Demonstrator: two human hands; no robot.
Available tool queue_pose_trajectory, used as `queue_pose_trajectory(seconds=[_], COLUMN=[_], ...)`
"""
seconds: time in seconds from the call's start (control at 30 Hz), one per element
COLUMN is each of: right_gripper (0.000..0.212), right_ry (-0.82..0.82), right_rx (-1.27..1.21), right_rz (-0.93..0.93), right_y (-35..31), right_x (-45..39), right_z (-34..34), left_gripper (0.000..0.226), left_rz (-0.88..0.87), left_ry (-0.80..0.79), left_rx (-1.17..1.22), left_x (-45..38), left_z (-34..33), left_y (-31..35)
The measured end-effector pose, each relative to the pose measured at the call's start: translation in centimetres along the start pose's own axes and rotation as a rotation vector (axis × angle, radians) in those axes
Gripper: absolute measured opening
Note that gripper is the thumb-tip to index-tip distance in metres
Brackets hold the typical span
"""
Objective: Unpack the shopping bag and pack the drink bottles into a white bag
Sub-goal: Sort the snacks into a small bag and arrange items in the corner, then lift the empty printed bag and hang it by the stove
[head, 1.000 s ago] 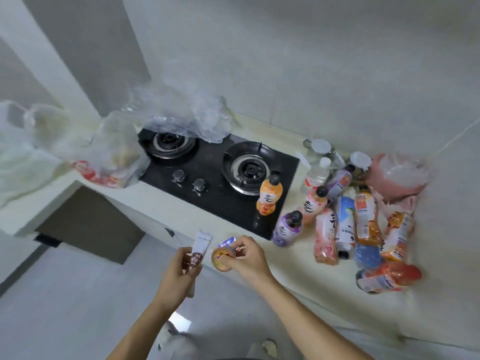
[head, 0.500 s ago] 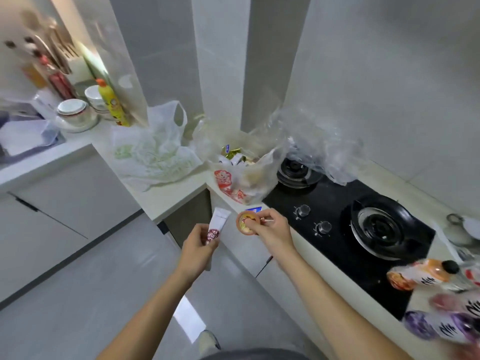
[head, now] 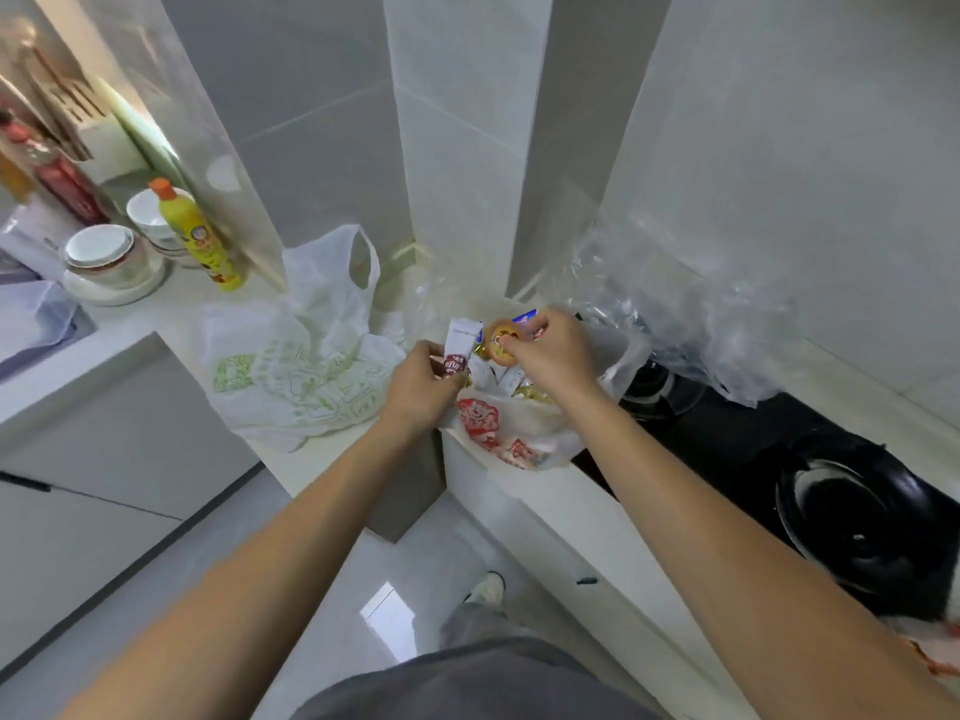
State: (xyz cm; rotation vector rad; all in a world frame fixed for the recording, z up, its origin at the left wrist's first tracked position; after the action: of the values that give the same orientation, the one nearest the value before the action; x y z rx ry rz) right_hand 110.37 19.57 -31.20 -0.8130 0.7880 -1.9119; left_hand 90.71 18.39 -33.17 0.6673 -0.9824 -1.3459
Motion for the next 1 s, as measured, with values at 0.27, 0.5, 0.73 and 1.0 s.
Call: queue_pose_trajectory(seconds=[0.27,0.5,0.73,1.0], right_gripper=[0.034,0.031,0.077,0.025], right_ry=[-0.087,0.489,0.550,0.528], right_rx=[0.375,0.616,0.618,-0.150], right_rz=[-0.047,0.232,-0.304,-0.723], right_y=[0.7,-2.2,1.5,5.4], right_x=[-4.1,-0.2,2.9,5.8], right_z=[-1.6,2.6,5.1,5.5], left_gripper=[0.041,0.041,0.066,0.048], left_rz=[-0.044,-0.665,-0.496,-0.311], left_ry=[-0.165,-0.027,-0.050,-0.297], left_rx=[-0.142,-0.349,-0.489,-0.322], left_x=[-7.7,-8.4,-12.9,-14.7], left_z=[-2.1,1.7,4.6,5.1], left_y=[1.2,2.8,1.1,1.3])
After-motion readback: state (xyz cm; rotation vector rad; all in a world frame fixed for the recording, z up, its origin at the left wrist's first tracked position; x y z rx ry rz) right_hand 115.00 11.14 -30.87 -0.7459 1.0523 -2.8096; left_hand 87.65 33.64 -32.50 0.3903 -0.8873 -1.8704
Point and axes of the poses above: each hand's wrist, its own x-axis away from the middle knuckle, its own z-axis out of the back of the hand, y = z × x, the point moved 4 cm from there along -x, towards the middle knuckle, and after that the axes turned 6 degrees about -z, right-handed, at the moved point
